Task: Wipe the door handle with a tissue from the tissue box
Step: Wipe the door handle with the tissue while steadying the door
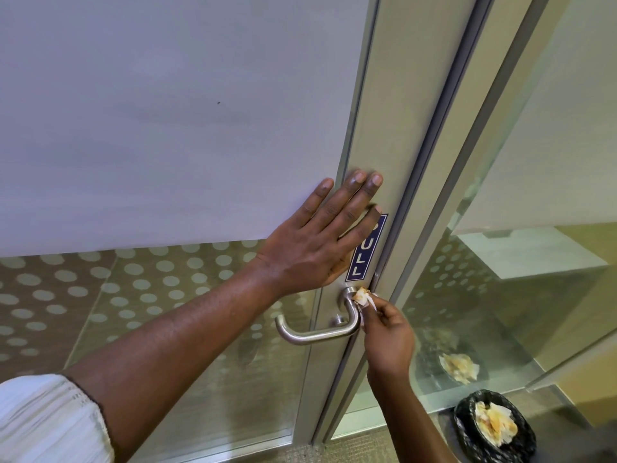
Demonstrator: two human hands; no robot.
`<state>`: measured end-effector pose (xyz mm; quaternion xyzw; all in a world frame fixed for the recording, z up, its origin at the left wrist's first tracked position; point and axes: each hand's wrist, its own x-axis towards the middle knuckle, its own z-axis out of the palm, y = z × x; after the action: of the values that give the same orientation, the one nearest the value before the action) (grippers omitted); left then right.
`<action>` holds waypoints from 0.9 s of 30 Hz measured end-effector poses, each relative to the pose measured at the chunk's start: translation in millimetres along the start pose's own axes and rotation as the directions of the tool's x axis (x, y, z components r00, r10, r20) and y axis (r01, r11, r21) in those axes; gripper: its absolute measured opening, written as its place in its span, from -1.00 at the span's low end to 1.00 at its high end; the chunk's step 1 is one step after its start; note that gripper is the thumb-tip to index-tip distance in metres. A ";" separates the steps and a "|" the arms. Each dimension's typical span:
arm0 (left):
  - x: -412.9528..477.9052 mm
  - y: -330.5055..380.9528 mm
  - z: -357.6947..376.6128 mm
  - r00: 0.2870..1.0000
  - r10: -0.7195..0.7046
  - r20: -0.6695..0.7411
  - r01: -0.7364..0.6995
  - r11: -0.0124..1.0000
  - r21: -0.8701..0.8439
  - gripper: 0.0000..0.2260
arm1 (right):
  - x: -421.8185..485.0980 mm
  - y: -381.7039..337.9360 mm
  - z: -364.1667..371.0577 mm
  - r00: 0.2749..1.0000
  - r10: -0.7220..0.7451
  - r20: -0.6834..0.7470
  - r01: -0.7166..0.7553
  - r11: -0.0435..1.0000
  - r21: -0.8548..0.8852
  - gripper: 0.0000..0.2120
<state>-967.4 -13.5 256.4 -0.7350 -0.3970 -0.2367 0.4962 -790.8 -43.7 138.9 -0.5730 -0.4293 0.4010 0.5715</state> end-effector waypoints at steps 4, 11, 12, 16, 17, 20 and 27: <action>0.0 -0.1 -0.9 1.000 0.000 0.006 0.000 1.000 -0.002 -0.40 | -1.8 -3.6 2.6 0.944 0.316 0.094 -0.327 0.868 0.373 -0.90; 0.5 0.1 -1.8 1.000 -0.002 0.001 0.002 1.000 0.004 -0.43 | -12.2 -6.8 14.8 0.727 0.544 0.420 -0.659 0.377 0.651 -0.81; 0.5 0.1 -1.6 1.000 -0.001 0.001 0.001 1.000 0.006 -0.43 | -13.3 -7.1 15.7 0.700 0.538 0.469 -0.684 0.318 0.656 -0.80; 0.9 0.7 -1.4 1.000 -0.006 -0.011 0.006 1.000 0.006 -0.44 | -18.0 -3.3 19.2 0.657 0.509 0.555 -0.718 0.198 0.668 -0.68; 0.7 0.7 -1.6 1.000 -0.007 -0.013 0.007 1.000 0.004 -0.44 | -20.5 -0.9 19.3 0.661 0.496 0.564 -0.719 0.204 0.664 -0.67; 1.0 1.1 -2.3 1.000 -0.011 -0.016 0.011 1.000 0.001 -0.44 | -23.4 7.9 14.6 0.700 0.450 0.555 -0.696 0.251 0.673 -0.66; 0.6 0.0 -1.4 1.000 -0.006 -0.017 0.006 1.000 0.021 -0.43 | -11.7 11.1 7.3 0.759 0.413 0.503 -0.631 0.278 0.725 -0.62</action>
<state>-967.0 -14.6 257.5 -0.7265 -0.3976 -0.2400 0.5066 -801.0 -52.3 127.3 -0.2645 -0.0116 0.7837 0.5619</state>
